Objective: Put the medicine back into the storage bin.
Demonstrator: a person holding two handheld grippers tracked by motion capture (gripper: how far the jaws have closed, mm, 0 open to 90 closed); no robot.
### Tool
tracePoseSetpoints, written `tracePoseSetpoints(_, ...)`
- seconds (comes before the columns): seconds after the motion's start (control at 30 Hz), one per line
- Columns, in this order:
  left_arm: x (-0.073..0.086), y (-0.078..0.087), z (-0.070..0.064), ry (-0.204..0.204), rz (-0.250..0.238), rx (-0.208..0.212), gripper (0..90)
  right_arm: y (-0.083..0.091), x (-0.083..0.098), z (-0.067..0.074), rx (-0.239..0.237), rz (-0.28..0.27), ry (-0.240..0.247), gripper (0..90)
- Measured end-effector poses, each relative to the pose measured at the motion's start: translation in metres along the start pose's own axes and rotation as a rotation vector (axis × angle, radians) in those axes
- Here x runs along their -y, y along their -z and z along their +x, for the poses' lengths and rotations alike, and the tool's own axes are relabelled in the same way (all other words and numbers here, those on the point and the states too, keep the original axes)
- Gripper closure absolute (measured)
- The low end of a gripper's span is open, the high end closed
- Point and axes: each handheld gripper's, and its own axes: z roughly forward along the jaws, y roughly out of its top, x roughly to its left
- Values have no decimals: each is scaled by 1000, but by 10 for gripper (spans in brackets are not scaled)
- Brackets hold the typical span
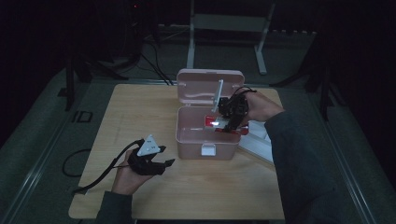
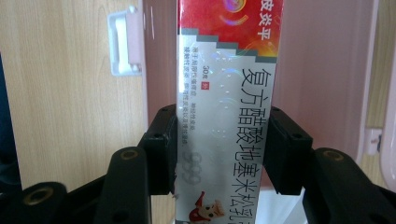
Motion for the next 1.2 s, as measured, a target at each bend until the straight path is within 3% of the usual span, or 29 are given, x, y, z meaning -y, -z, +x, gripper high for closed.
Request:
tracePoseSetpoints(0.8, 0, 2, 0, -4, -1, -3, 408, -24, -31, 6, -51, 8, 53, 511)
tracePoseSetpoints(1.2, 0, 2, 0, -4, -2, -4, 408, -33, -29, 6, -72, 53, 27, 509)
